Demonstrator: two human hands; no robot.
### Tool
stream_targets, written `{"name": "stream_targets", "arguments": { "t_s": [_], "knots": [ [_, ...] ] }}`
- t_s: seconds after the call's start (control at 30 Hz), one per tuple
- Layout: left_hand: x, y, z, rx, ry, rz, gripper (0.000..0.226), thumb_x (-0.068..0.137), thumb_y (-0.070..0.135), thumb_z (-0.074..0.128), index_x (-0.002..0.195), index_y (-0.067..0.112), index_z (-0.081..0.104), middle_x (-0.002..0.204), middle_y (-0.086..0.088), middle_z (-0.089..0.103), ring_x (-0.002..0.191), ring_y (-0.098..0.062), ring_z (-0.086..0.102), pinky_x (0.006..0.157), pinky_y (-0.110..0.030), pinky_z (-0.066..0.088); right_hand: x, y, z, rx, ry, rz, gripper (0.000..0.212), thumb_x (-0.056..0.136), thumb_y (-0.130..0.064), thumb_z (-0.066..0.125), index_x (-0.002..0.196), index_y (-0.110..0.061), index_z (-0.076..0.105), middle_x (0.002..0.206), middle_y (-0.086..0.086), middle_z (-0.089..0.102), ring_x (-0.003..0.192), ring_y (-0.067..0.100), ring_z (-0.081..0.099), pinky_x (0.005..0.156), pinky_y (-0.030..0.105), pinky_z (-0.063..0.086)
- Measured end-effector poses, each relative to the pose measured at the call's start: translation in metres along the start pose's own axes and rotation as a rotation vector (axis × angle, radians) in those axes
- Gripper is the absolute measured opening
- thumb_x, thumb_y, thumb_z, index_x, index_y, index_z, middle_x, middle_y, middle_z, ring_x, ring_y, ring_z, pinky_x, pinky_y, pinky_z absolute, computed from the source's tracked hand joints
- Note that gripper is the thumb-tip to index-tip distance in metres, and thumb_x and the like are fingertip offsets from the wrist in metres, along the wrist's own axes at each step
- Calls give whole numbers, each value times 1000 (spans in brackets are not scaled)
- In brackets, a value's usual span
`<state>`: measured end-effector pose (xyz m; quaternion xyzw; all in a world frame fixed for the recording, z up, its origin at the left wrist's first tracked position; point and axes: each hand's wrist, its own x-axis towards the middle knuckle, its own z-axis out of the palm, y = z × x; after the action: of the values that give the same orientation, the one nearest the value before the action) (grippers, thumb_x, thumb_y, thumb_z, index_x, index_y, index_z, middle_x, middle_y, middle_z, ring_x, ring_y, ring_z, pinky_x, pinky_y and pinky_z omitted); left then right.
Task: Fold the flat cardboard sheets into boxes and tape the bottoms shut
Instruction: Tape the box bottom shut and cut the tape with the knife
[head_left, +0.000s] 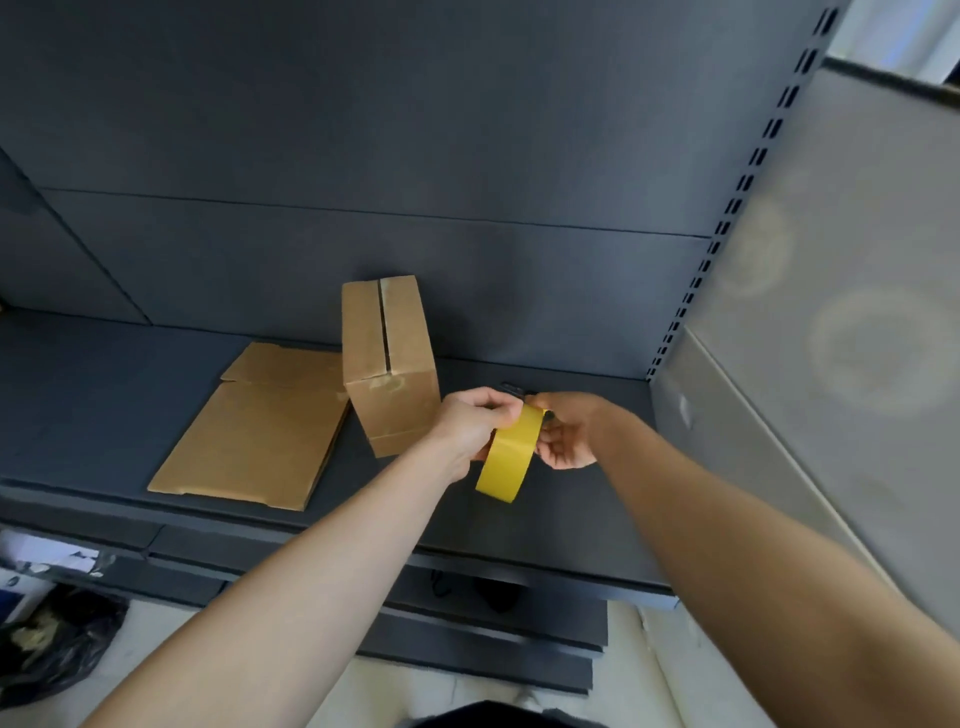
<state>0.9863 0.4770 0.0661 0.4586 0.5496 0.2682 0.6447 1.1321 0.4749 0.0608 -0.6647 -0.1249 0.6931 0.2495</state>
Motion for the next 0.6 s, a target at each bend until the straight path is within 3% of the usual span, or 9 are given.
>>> {"name": "stream_targets", "arguments": {
  "t_s": [0.13,0.27,0.43,0.6],
  "knots": [
    [2,7,1,-86,13,-5,6,91,15,61,88,15,56,98,-12,62,85,-26,59,68,-33,50,-8,-8,-2,139,37,-130,23,93,-30,57,82,-10,58,69,3,56,61,15,52,54,23,44],
    [8,17,2,-129,16,-92,22,90,22,63,105,10,53,105,-13,63,95,-29,62,76,-36,50,-15,-10,5,177,74,-212,20,93,-30,56,86,-11,60,73,2,59,65,15,55,54,24,44],
    [10,21,-4,-160,26,-138,15,88,12,57,103,7,56,91,-12,60,76,-25,57,65,-30,45,-22,-5,20,290,130,-259,16,93,-25,56,90,-10,60,80,5,61,69,16,58,55,24,42],
    [7,17,-8,-146,44,-77,11,86,7,55,97,10,54,95,-12,58,85,-27,55,73,-32,43,-32,-1,33,379,198,-270,13,94,-21,54,88,-10,58,80,5,61,69,17,57,57,25,41]
  ]
}}
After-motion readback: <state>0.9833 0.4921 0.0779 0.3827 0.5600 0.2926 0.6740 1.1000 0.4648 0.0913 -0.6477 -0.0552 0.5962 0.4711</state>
